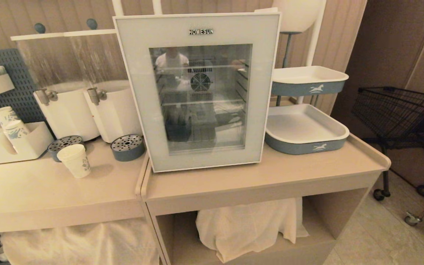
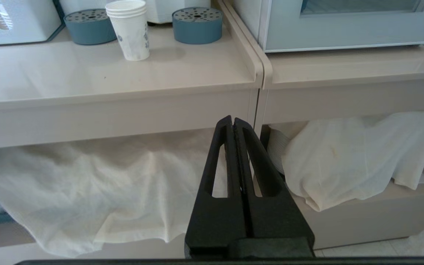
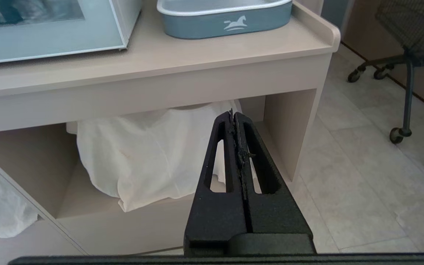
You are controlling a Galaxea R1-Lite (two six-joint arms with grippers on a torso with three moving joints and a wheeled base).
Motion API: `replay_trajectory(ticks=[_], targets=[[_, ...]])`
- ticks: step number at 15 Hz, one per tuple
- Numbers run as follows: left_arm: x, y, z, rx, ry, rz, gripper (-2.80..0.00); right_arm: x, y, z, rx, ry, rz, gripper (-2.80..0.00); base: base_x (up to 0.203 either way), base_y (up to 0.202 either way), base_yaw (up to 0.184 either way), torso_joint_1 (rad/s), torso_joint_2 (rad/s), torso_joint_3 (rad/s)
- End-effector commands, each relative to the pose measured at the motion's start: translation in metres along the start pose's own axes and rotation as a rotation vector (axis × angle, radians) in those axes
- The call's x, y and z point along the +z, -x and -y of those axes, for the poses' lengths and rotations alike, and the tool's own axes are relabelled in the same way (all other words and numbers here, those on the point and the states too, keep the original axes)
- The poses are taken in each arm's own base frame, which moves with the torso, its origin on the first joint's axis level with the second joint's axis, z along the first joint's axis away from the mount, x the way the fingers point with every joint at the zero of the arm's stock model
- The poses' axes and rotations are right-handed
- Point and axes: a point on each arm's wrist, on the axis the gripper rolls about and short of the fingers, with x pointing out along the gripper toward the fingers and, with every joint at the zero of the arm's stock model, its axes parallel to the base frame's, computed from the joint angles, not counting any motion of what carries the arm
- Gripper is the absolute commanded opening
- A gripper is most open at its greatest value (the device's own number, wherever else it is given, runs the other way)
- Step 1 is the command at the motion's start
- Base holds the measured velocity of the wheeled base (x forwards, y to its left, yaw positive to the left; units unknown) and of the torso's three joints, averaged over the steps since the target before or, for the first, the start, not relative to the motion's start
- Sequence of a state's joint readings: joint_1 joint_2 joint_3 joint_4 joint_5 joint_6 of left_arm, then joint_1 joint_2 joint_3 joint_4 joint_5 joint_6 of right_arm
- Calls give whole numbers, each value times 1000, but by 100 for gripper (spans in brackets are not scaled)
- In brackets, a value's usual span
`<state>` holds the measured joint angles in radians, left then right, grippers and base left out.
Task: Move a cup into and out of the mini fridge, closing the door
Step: Open the freezer door
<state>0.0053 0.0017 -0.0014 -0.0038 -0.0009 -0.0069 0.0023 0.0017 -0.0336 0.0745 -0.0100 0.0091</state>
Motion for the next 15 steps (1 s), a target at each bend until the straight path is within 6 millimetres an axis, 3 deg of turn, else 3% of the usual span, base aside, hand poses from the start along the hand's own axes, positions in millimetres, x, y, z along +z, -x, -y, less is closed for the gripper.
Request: replay_trajectory(ticks=[1, 2, 4, 6, 9, 10, 11, 12, 13, 15], targets=[[0, 0, 0, 3, 5, -1, -280, 0, 0, 0, 1, 0, -2, -280, 0, 0, 0, 0, 0, 0], [1, 0, 0, 3, 5, 4, 0, 0, 0, 0, 0, 0, -2, -280, 0, 0, 0, 0, 0, 0], [21, 7, 0, 2, -5, 75, 0, 0, 0, 0, 0, 1, -2, -280, 0, 0, 0, 0, 0, 0], [69, 27, 1, -5, -6, 176, 0, 0, 0, 0, 0, 2, -5, -280, 0, 0, 0, 0, 0, 0], [176, 75, 1, -54, 28, 282, 0, 0, 0, 0, 0, 2, -5, -280, 0, 0, 0, 0, 0, 0], [215, 82, 0, -82, 55, 276, 0, 0, 0, 0, 0, 1, -3, -280, 0, 0, 0, 0, 0, 0], [249, 71, -2, -115, 82, 214, 0, 0, 0, 0, 0, 1, -3, -280, 0, 0, 0, 0, 0, 0], [276, 47, -4, -166, 106, 127, 0, 0, 0, 0, 0, 1, -3, -280, 0, 0, 0, 0, 0, 0], [296, 19, -4, -242, 124, 30, 0, 0, 0, 0, 0, 1, -3, -280, 0, 0, 0, 0, 0, 0], [317, -34, 8, -420, 137, -144, 0, 0, 0, 0, 0, 1, -3, -280, 0, 0, 0, 0, 0, 0]])
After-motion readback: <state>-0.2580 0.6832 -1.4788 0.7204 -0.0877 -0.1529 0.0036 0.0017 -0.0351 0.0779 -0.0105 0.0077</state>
